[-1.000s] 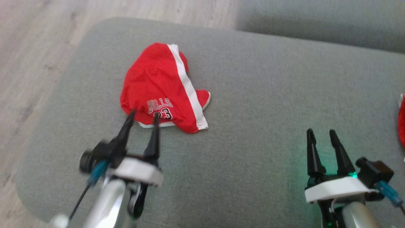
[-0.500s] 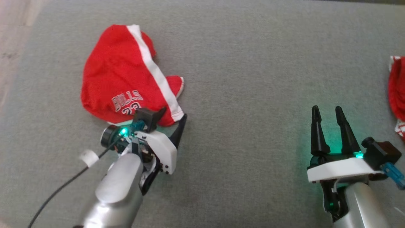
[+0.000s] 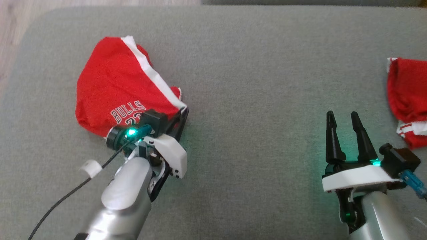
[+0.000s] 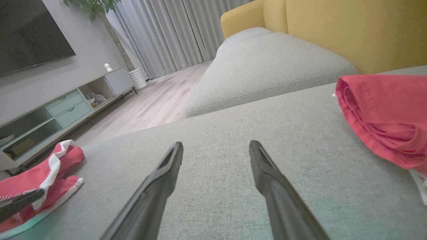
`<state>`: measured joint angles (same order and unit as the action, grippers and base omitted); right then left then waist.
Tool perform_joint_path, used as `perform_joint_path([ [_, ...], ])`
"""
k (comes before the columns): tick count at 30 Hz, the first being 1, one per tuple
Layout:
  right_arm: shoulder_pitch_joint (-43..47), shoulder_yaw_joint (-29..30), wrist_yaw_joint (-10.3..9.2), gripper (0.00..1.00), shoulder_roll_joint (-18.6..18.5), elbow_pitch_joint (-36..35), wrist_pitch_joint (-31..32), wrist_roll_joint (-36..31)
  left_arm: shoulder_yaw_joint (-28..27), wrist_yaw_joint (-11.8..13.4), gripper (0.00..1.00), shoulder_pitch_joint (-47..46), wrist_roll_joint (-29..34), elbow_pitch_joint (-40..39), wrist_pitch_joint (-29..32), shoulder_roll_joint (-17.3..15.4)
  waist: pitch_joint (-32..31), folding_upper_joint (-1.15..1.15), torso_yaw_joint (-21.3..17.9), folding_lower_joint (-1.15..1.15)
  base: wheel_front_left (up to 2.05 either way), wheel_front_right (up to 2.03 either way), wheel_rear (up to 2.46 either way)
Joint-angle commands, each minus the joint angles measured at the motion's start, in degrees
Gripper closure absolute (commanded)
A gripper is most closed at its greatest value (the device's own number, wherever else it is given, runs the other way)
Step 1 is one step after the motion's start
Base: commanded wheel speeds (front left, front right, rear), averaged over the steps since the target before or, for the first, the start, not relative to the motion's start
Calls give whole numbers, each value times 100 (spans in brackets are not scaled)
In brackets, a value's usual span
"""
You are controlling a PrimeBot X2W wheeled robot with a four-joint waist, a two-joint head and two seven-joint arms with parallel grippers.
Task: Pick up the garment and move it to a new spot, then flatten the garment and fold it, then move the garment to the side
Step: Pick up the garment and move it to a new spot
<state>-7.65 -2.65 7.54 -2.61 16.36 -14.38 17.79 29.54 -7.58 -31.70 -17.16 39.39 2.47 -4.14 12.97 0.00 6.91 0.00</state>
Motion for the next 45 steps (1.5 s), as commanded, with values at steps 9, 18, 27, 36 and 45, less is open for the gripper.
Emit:
perform_joint_path([
  [9,-51,-131,-5,0,-27,-128,-62,220,-322,40,100,-473,-122,-1470,-818,-235,-463,0,-373,0,0,0,0],
  [18,-181,-196,-5,0,-27,-156,-62,513,-433,24,100,-1091,-412,-2624,-456,-491,-478,0,-897,0,0,0,0],
  [27,-246,-213,-5,0,-27,-180,-62,743,-368,17,100,-1489,-558,-3173,-36,-707,-449,0,-1254,0,0,0,0],
  [36,-250,-166,-5,0,-27,-206,-62,821,-516,204,100,-1947,-549,-3880,-113,-667,-401,0,-1412,0,0,0,0],
  [45,-386,-405,-5,0,-27,-249,-62,933,-710,413,100,-2543,-286,-3404,-137,-849,-147,0,-1757,0,0,0,0],
])
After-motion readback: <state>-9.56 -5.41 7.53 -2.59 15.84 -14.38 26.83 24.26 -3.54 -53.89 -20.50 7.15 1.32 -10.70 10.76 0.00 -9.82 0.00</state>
